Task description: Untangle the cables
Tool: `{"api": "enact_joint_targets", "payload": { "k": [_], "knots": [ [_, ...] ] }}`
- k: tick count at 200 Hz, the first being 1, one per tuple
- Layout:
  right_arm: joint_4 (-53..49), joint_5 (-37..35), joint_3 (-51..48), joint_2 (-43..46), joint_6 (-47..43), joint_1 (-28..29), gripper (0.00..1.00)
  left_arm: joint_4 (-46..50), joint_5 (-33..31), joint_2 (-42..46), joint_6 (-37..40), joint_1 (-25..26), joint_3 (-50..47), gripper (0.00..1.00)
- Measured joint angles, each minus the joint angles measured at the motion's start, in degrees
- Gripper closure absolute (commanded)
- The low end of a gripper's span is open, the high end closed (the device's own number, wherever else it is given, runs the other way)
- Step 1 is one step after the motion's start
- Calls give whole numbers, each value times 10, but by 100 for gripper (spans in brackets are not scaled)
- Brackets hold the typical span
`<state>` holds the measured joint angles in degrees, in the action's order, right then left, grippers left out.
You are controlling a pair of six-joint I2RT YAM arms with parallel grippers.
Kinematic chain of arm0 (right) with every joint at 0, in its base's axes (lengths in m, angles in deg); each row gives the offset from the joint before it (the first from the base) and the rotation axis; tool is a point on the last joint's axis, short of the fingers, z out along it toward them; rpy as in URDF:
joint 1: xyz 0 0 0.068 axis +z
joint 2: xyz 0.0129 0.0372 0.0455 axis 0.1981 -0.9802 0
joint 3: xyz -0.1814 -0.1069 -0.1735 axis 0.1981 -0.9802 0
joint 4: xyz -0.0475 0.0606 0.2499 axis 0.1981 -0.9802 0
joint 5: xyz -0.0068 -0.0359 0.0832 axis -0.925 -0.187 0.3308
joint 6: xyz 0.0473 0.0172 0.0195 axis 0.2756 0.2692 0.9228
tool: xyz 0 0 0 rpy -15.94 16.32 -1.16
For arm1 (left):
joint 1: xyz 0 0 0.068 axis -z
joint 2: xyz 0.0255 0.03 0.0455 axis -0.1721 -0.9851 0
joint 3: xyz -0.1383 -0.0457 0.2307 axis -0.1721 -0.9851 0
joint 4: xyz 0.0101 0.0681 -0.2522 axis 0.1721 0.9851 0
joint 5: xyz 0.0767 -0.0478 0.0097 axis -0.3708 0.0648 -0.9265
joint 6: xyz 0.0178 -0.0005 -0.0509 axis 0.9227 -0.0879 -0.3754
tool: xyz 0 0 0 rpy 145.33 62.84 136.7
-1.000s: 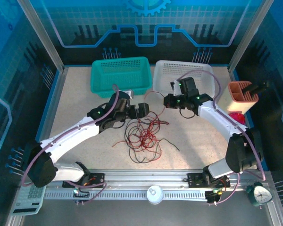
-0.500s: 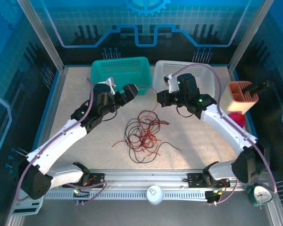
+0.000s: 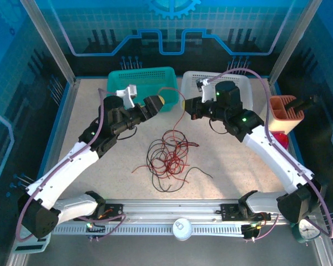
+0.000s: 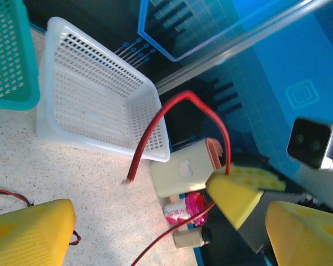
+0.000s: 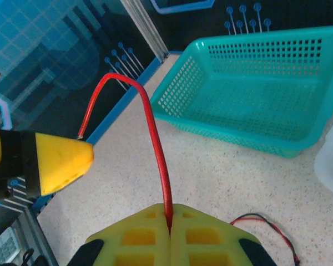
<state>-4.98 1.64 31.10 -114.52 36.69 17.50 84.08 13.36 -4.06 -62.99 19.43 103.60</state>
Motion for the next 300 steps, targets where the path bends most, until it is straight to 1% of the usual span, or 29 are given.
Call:
{"api": "enact_joint_targets", "payload": {
  "k": [27, 48, 86, 124, 163, 180, 200, 217, 236, 272, 300],
  "knots": [
    [-4, -12, 26, 2, 0, 0, 100, 8, 59, 0, 65, 0, 0, 10],
    [-9, -22, 49, 5, 2, 0, 100, 11, 96, 0, 96, 0, 0, 12],
    [-10, -42, 80, 7, 13, 0, 100, 11, 123, 0, 120, 0, 0, 17],
    [-12, -47, 101, 7, 25, 0, 100, 10, 118, -5, 129, 3, 0, 16],
    [-12, -50, 152, -8, 31, 1, 100, 3, 111, -21, 135, 13, -1, 17],
    [-18, -67, 182, -19, 28, 1, 100, 2, 106, -23, 139, 13, -1, 17],
    [-24, -93, 213, -35, 18, 0, 100, -2, 98, -23, 139, 14, -3, 14],
    [-29, -117, 232, -48, 8, -1, 100, -2, 88, -19, 139, 16, -11, 13],
    [-37, -129, 254, -67, 0, -19, 100, 3, 74, -11, 139, 16, -22, 13],
    [-39, -148, 298, -110, -11, -81, 100, 6, 56, 10, 139, 16, -30, 11],
    [-25, -162, 325, -143, -24, -116, 100, 6, 49, 15, 139, 16, -34, 10]
  ]
}}
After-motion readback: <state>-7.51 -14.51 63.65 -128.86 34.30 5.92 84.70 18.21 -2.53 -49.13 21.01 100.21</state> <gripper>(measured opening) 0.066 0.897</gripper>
